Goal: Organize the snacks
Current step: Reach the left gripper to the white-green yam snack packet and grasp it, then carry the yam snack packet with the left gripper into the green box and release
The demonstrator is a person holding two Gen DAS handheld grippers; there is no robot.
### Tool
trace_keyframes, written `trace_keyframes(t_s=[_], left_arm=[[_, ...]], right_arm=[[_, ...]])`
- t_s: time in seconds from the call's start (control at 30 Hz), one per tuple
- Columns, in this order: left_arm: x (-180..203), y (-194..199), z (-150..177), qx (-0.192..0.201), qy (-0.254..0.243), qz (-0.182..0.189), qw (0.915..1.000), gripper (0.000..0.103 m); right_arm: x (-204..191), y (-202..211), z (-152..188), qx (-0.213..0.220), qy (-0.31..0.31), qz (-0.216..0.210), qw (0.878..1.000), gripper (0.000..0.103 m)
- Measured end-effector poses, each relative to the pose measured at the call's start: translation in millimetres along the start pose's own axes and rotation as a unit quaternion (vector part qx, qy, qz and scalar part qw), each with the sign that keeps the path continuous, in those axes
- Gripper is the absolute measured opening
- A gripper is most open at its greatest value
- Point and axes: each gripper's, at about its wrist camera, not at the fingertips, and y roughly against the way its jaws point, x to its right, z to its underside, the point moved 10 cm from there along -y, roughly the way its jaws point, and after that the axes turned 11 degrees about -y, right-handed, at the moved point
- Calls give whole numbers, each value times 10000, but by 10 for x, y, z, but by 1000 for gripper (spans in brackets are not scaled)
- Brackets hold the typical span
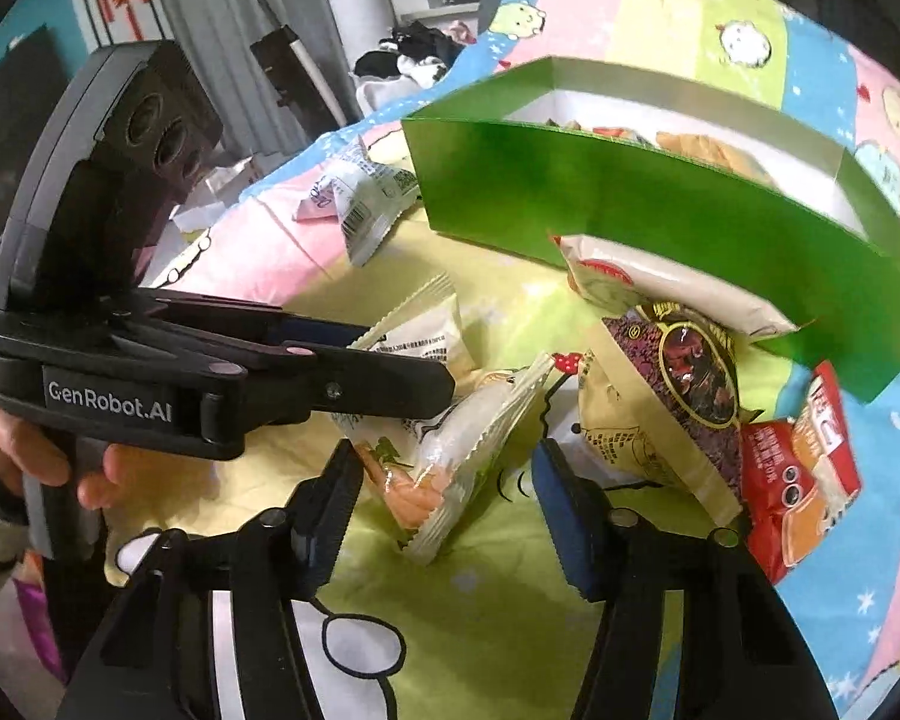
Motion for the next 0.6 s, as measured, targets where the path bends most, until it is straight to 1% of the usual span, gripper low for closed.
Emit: trace_keyframes(t_s=[0.03, 0.07, 0.1, 0.2, 0.3, 0.37, 0.6], left_arm=[[13, 0, 18, 7, -6, -51, 10000, 38], [24, 5, 39, 29, -12, -133, 9999, 38], [36, 9, 58, 61, -11, -182, 9998, 38], [47, 40, 100, 120, 62, -265, 9996, 38], [137, 91, 87, 176, -97, -391, 9990, 36], [199, 136, 64, 233, -236, -510, 9981, 36], [445, 333, -122, 552, -713, -867, 9921, 36]], right_arm=[[-21, -1, 2, -17, -6, -62, 10000, 41], [-32, -4, 17, -34, -33, -83, 10000, 40], [-39, -8, 38, -55, -19, -93, 9999, 36], [-77, -31, 87, 17, 92, -58, 9999, 30], [-96, 46, 110, 112, 78, -56, 9999, 24], [-107, 103, 120, 207, 146, -11, 9997, 23], [-140, 439, 14, 631, 54, -47, 9980, 22]])
